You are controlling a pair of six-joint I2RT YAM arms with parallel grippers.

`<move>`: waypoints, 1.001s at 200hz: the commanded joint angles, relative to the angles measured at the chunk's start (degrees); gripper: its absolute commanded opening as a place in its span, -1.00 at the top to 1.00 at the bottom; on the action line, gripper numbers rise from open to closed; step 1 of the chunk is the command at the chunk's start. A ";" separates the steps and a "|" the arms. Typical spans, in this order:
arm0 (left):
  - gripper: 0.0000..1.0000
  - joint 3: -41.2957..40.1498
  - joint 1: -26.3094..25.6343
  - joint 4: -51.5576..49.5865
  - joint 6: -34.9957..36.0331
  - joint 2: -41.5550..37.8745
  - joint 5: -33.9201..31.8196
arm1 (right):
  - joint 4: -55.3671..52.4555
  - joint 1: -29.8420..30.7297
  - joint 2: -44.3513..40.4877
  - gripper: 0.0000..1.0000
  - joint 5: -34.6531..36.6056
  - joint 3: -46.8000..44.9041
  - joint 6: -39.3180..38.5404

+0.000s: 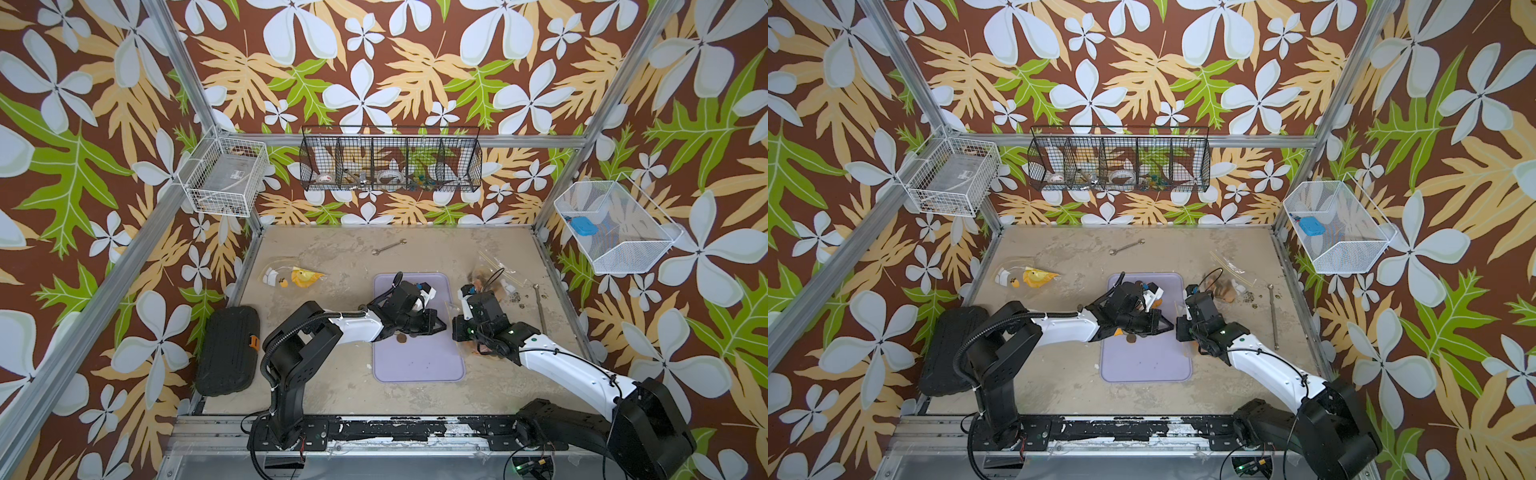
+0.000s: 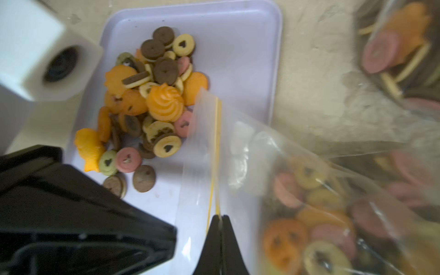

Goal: Pour cookies out of the ziploc bag
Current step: Open the ziploc bag at the center of the board.

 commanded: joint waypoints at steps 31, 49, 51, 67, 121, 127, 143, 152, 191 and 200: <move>1.00 0.08 0.75 -0.96 1.04 0.31 -0.23 | -2.56 0.43 -1.64 1.00 13.83 -0.45 -1.96; 1.00 0.04 0.80 -0.76 0.91 0.32 0.05 | -2.10 0.41 -2.09 1.00 12.86 -0.77 -2.01; 1.00 0.07 0.80 -0.70 0.94 0.32 0.04 | -2.05 0.42 -2.11 1.00 12.71 -0.77 -2.01; 1.00 -0.27 0.81 0.25 0.82 -0.14 0.69 | -1.13 0.43 -2.51 1.00 9.64 -0.99 -1.85; -0.26 -3.79 0.84 4.86 -0.16 -3.94 -1.13 | 3.10 -0.30 -5.37 1.00 -5.75 -1.85 0.75; -0.33 -4.30 0.88 5.50 -0.44 -4.30 -1.39 | 3.21 -0.89 -5.28 1.00 -7.37 -1.89 0.93; -0.43 -5.04 0.97 7.14 -1.06 -4.62 -1.50 | 3.95 -2.57 -5.28 1.00 -11.83 -2.42 1.31; -0.43 -4.92 0.97 7.65 -1.24 -4.45 -1.32 | 4.04 -3.19 -5.34 1.00 -13.13 -2.56 1.42; -0.43 -5.19 0.97 12.36 -3.55 -3.05 0.31 | 3.76 -4.58 -5.44 1.00 -17.02 -2.91 1.62; -0.42 -4.97 0.97 12.53 -3.87 -2.70 0.35 | 3.64 -4.58 -5.62 1.00 -17.40 -3.03 1.68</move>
